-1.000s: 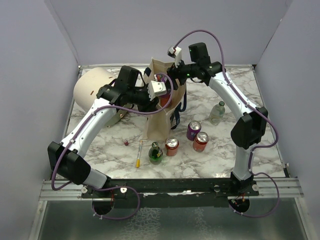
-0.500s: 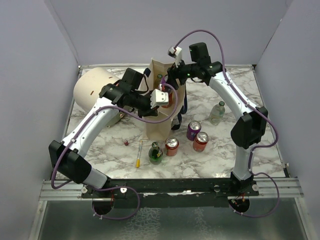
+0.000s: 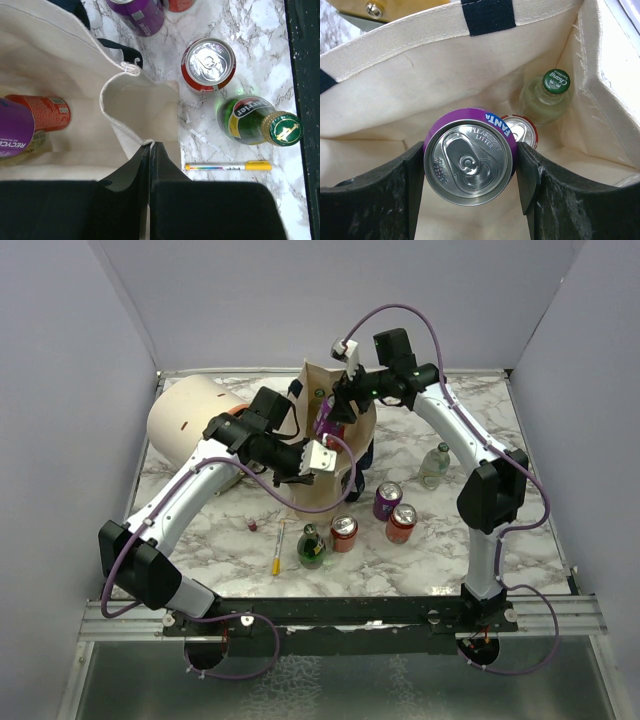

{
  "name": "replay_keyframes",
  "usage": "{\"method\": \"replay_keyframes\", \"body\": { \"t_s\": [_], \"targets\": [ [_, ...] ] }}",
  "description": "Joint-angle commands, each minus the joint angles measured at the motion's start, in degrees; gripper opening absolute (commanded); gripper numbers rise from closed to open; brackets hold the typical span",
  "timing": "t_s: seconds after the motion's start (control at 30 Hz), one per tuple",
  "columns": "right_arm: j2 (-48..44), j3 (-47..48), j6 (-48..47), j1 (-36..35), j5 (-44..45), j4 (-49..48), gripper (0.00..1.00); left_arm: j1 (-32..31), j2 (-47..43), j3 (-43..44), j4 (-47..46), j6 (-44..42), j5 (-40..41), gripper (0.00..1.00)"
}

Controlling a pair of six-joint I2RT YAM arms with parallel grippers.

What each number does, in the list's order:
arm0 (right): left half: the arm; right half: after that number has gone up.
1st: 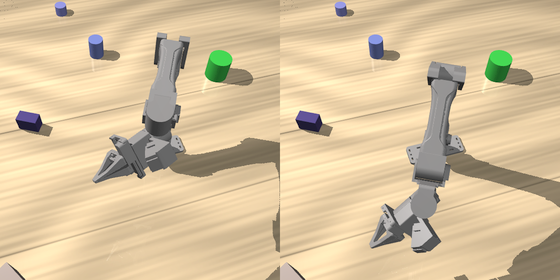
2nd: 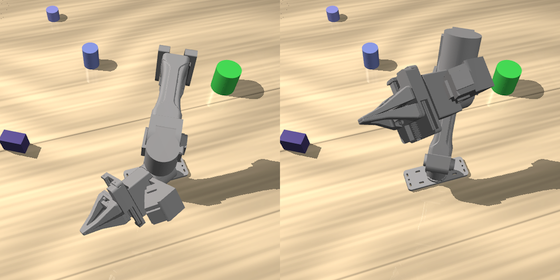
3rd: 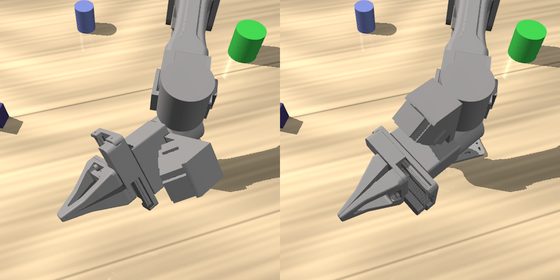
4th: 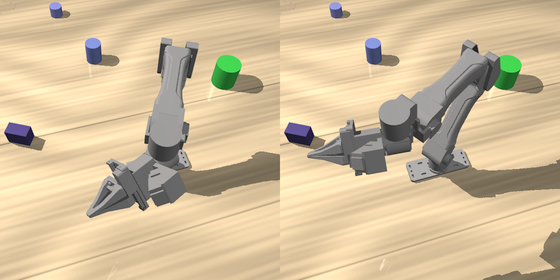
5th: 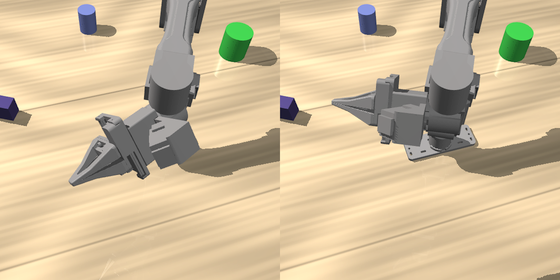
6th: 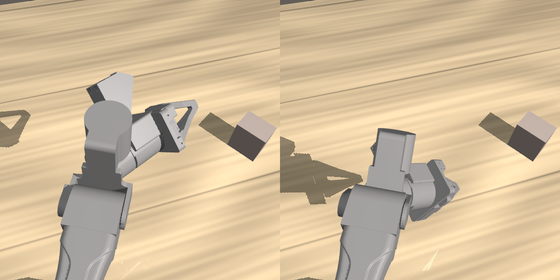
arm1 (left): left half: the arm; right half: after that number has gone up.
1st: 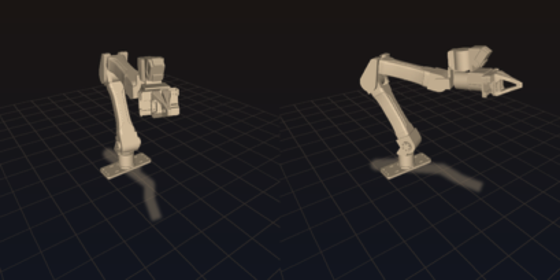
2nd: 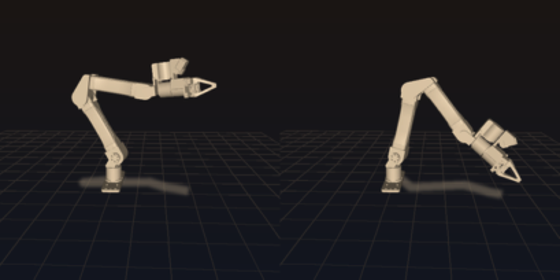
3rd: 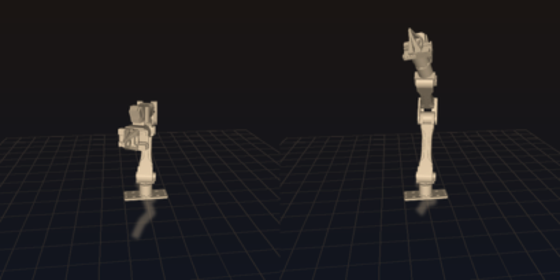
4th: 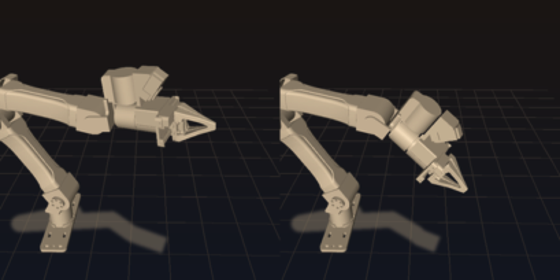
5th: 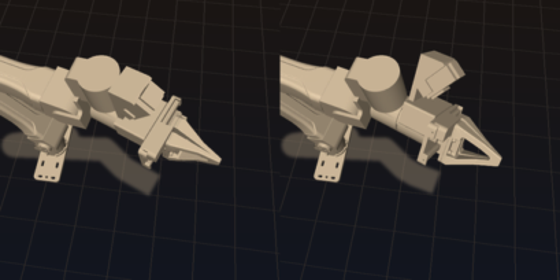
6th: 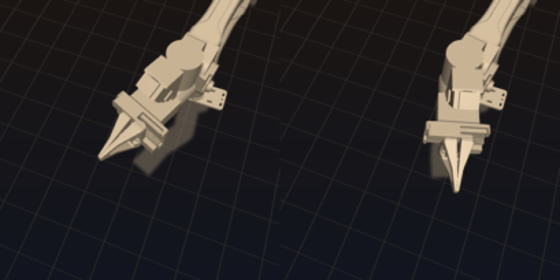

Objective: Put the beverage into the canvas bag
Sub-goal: Place the drink in the canvas bag.

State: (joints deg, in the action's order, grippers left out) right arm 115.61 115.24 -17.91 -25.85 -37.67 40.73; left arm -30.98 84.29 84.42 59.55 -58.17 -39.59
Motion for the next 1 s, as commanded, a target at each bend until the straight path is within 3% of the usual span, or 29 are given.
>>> {"method": "replay_keyframes", "body": {
  "t_s": [0.0, 0.37, 0.97],
  "targets": [
    [-0.13, 1.77, -5.28, -1.22, -4.01, -0.63, 0.01, -0.58, -0.90, -3.27, 3.92, -5.97, -0.53, 0.00],
    [2.34, 2.24, -10.01, -4.25, -4.55, 1.99, 0.01, -0.58, -1.96, -3.82, 4.11, -10.54, -0.22, 0.00],
    [8.54, 4.10, -19.99, -8.16, 0.29, 4.67, 0.01, -0.61, -5.49, -5.05, 4.87, -8.82, 2.20, 0.00]
  ]
}}
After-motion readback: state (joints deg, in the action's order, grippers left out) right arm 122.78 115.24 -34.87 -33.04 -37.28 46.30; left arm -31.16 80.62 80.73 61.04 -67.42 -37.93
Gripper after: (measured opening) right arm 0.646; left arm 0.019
